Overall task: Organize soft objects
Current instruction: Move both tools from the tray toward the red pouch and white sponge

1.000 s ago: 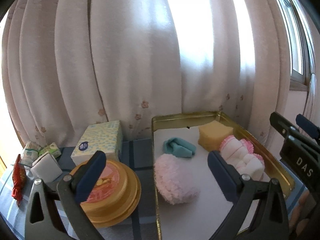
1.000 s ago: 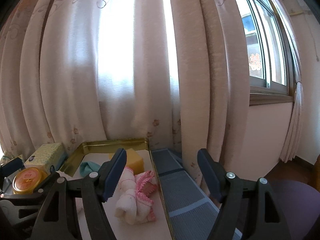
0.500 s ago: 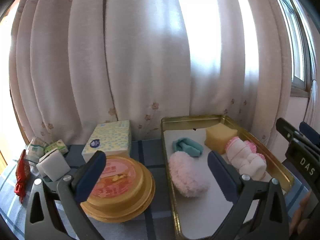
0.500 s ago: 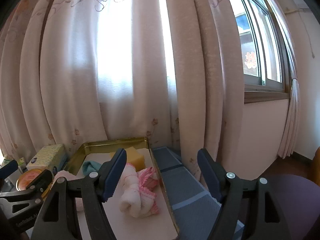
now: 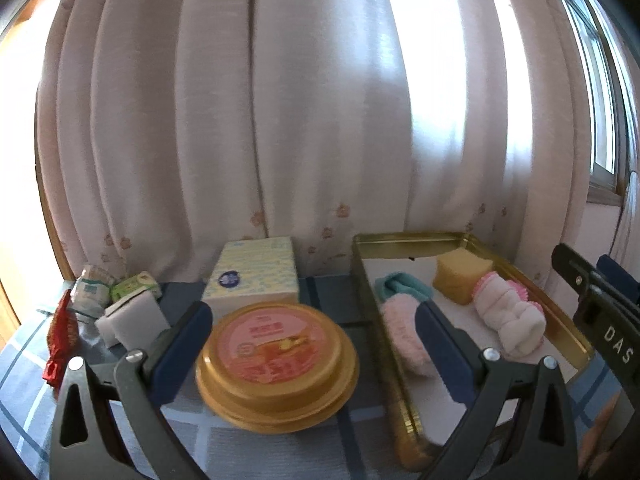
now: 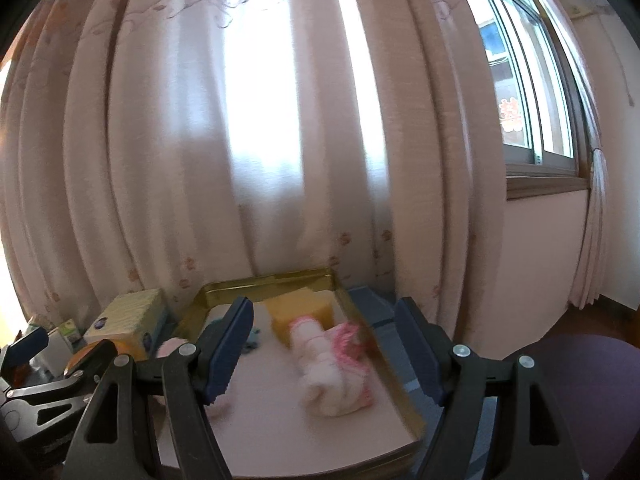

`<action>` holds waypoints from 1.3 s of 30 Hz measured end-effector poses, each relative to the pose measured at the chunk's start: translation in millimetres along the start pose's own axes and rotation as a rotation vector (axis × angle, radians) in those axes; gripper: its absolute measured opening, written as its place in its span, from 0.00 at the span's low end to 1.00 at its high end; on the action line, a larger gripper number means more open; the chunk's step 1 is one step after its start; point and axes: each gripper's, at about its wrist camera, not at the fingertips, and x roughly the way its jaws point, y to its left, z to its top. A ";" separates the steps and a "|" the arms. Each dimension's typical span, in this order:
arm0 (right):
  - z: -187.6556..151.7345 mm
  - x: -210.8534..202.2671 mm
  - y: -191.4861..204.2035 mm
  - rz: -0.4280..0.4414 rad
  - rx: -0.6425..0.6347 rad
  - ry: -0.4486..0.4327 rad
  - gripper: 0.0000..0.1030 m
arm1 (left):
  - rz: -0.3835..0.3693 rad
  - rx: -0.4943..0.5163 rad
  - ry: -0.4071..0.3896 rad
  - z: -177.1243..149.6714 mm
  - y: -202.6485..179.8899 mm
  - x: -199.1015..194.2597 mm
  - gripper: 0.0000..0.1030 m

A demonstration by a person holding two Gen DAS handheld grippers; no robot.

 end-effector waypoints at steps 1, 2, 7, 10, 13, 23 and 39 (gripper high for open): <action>-0.6 -0.5 4.8 0.006 -0.004 0.002 0.73 | 0.004 -0.001 -0.001 -0.2 3.4 -0.7 1.00; -1.2 -0.9 9.8 0.013 -0.009 0.004 0.73 | 0.009 -0.002 -0.001 -0.6 6.5 -1.5 1.00; -4.4 -5.3 37.3 0.053 -0.032 0.007 0.73 | 0.035 -0.010 -0.003 -1.2 27.2 -4.4 0.99; -6.6 -8.1 53.6 0.078 -0.041 0.007 0.73 | 0.054 -0.017 -0.004 -1.1 41.6 -6.1 0.99; -9.4 -10.1 70.4 0.106 -0.049 0.011 0.73 | 0.077 -0.025 -0.002 -1.7 57.7 -7.1 0.99; -17.2 -12.9 128.5 0.179 -0.123 0.035 0.73 | 0.146 -0.063 0.003 -6.0 111.2 -12.6 0.99; -28.9 -21.1 215.1 0.341 -0.182 0.065 0.73 | 0.265 -0.092 0.022 -7.9 195.8 -15.2 0.99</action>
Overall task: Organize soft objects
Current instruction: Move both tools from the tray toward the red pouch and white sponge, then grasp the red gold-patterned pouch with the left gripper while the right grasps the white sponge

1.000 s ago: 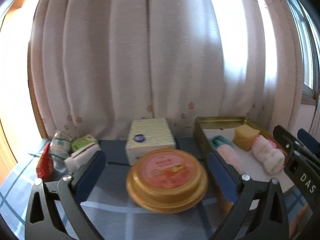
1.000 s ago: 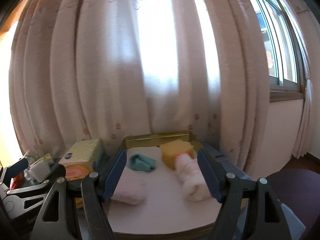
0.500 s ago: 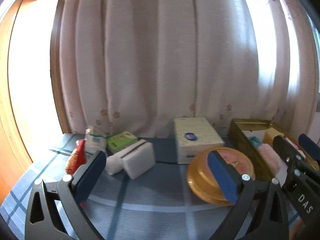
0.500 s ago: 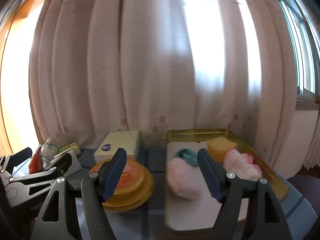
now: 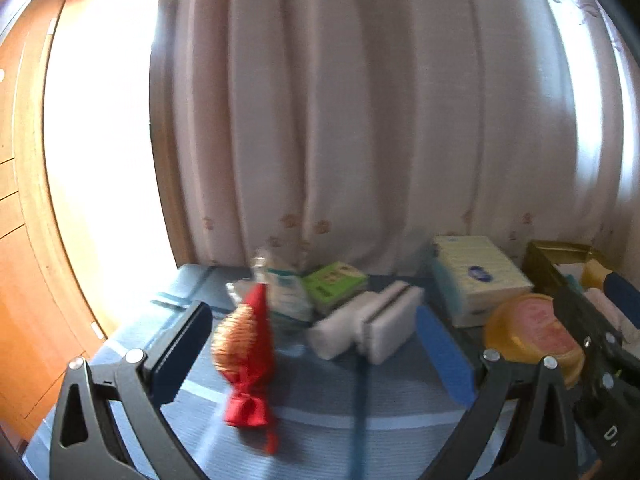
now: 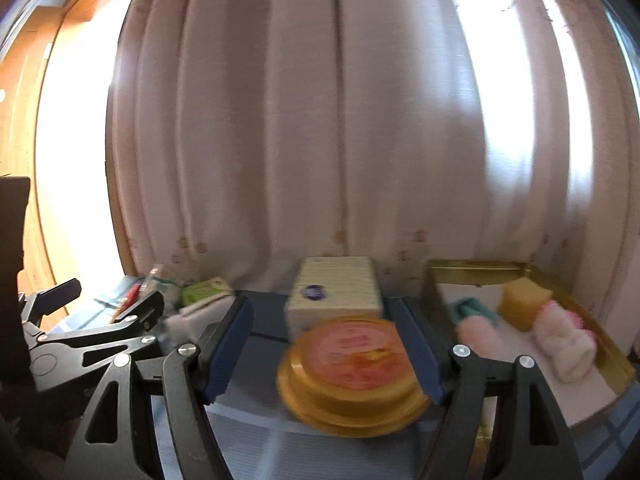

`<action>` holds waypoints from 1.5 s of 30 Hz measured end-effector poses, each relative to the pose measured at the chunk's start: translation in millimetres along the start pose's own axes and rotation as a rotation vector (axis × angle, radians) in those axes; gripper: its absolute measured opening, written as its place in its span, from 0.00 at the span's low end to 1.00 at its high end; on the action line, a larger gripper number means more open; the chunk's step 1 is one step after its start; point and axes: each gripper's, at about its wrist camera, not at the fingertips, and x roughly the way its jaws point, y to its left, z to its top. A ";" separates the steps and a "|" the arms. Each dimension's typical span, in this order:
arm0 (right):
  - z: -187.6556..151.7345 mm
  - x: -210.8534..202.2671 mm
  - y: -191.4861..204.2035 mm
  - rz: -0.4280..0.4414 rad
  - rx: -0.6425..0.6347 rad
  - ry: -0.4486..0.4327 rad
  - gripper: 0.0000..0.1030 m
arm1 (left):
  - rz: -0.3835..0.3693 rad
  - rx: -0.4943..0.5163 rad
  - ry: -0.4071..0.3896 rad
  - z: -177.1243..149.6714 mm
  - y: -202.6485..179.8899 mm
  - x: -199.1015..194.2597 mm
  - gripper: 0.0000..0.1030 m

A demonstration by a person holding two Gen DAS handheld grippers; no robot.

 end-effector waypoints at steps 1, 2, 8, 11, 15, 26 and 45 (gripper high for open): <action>0.4 1.9 7.6 0.015 -0.008 0.000 0.73 | 0.007 -0.002 0.002 0.4 4.5 1.1 0.99; 0.7 3.0 14.3 0.028 -0.013 -0.003 0.73 | 0.024 -0.006 0.003 1.1 12.8 2.9 0.99; 1.4 13.0 42.5 0.080 -0.019 0.011 0.73 | 0.080 -0.080 0.063 4.2 58.5 20.4 0.99; 1.7 19.7 49.1 0.091 -0.006 0.027 0.73 | 0.090 -0.138 0.120 3.4 79.5 32.7 0.98; 1.0 19.1 49.9 0.102 0.012 0.027 0.73 | 0.090 -0.170 0.234 0.2 91.5 56.7 0.95; 1.1 20.4 46.9 0.138 0.031 0.031 0.73 | 0.007 -0.234 0.444 -11.7 91.5 98.8 0.51; -4.7 102.7 75.6 0.256 -0.004 0.375 0.73 | 0.129 -0.300 0.135 0.8 110.0 34.0 0.23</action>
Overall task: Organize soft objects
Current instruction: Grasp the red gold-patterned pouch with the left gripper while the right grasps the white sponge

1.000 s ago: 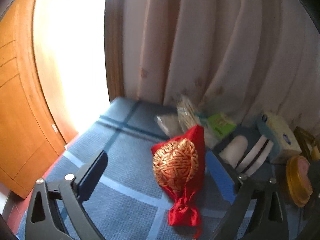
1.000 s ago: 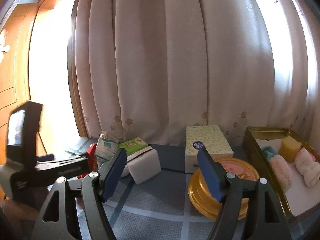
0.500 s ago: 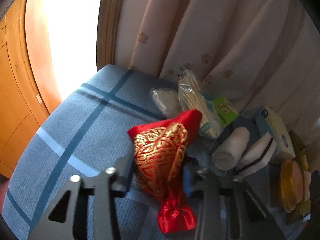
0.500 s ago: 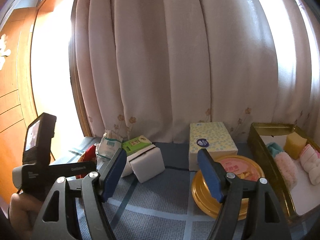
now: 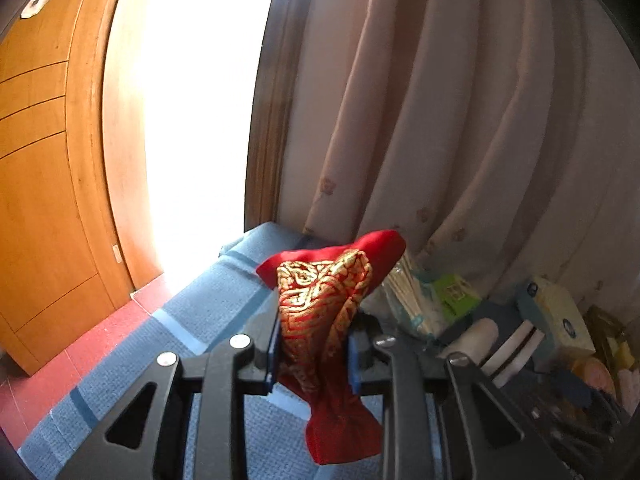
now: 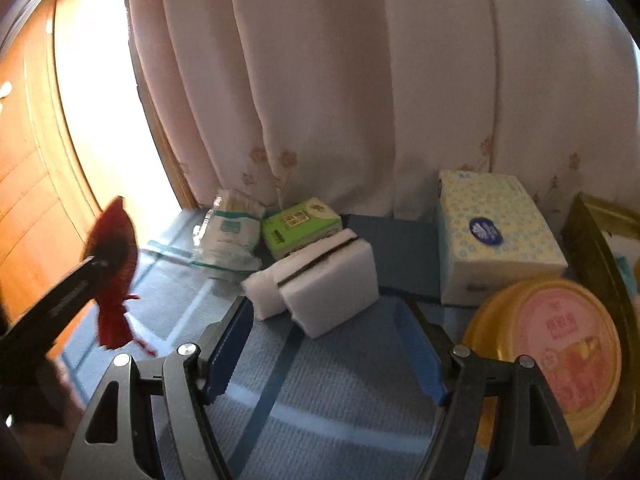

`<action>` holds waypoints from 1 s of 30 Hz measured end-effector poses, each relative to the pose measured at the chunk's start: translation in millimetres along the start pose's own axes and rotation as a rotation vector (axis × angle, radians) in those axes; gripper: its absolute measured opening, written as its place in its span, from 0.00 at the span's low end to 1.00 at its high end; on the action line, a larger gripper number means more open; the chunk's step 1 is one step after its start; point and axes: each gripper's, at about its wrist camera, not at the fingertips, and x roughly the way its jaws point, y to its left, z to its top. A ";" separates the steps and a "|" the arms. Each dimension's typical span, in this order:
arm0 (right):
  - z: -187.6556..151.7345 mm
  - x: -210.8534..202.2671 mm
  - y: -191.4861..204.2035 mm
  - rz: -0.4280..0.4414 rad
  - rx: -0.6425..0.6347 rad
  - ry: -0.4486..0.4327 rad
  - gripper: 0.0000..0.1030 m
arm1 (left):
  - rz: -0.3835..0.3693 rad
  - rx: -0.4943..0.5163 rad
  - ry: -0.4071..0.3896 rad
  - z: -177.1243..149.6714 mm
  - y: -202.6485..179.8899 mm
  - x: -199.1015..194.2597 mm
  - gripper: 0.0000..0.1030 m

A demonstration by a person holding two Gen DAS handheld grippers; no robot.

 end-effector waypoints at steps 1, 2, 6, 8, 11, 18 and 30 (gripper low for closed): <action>1.4 3.4 2.1 0.006 -0.009 0.008 0.73 | -0.002 0.004 -0.001 0.1 -0.8 -0.8 0.23; 3.9 9.7 5.9 0.009 -0.026 0.029 0.73 | -0.004 0.006 0.003 0.9 -1.4 -0.1 0.23; 12.1 28.9 12.7 -0.028 -0.069 0.058 0.73 | -0.010 -0.001 0.018 3.0 0.3 7.4 0.23; 15.7 37.1 11.0 -0.030 -0.069 0.079 0.73 | -0.013 -0.003 0.020 3.5 1.2 5.8 0.23; 18.4 46.7 7.0 0.004 -0.043 0.109 0.73 | -0.013 -0.001 0.025 4.0 1.3 7.7 0.23; 17.6 44.4 -14.8 0.103 0.047 0.100 0.51 | -0.019 0.002 0.034 5.1 0.7 9.5 0.24; 1.7 -22.7 -8.2 0.170 -0.009 -0.131 0.36 | -0.045 0.006 0.006 0.7 0.0 6.4 0.24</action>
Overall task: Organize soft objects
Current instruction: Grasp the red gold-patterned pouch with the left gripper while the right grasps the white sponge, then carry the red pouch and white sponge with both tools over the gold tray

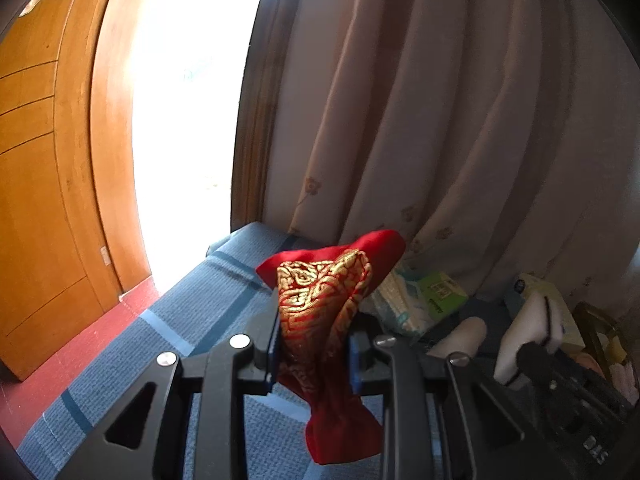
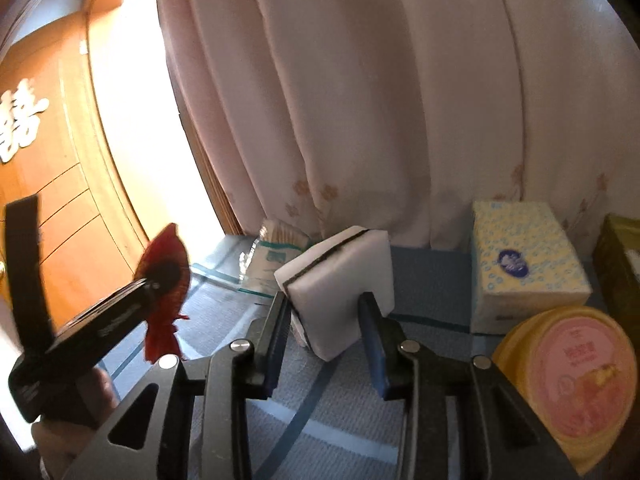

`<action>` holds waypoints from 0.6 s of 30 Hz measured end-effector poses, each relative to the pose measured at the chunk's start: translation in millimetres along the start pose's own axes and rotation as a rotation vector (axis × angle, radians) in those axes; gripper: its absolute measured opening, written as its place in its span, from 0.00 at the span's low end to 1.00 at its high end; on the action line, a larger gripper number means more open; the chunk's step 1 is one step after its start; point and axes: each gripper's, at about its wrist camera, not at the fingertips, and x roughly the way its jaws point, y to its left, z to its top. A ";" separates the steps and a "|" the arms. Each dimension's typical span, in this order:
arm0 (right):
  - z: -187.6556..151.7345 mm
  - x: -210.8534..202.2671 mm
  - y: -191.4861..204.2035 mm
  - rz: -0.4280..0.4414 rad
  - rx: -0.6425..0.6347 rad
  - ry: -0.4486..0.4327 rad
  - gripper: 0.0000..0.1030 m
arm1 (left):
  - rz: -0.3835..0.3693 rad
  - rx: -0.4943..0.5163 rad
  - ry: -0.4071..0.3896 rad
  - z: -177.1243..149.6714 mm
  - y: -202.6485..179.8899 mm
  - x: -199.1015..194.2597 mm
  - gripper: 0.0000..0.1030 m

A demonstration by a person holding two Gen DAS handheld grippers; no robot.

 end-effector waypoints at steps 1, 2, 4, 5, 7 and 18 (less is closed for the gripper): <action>-1.8 -8.2 1.1 -0.023 -0.023 -0.021 0.36 | -0.007 0.004 -0.006 -0.1 -1.0 -1.0 0.24; -2.9 -13.1 2.0 -0.045 -0.039 -0.036 0.36 | -0.018 0.014 -0.016 -0.7 -3.0 -2.8 0.24; -5.3 -24.2 2.3 -0.096 -0.076 -0.072 0.36 | -0.040 0.033 -0.029 -1.4 -7.5 -5.3 0.24; -6.4 -28.2 1.8 -0.117 -0.089 -0.084 0.36 | -0.052 0.049 -0.040 -2.4 -11.0 -7.5 0.24; -8.8 -40.7 -1.0 -0.160 -0.112 -0.116 0.36 | -0.068 0.078 -0.061 -3.8 -16.7 -11.8 0.24; -20.0 -74.2 -13.7 -0.247 -0.155 -0.168 0.36 | -0.059 0.196 -0.149 -10.9 -39.4 -26.6 0.24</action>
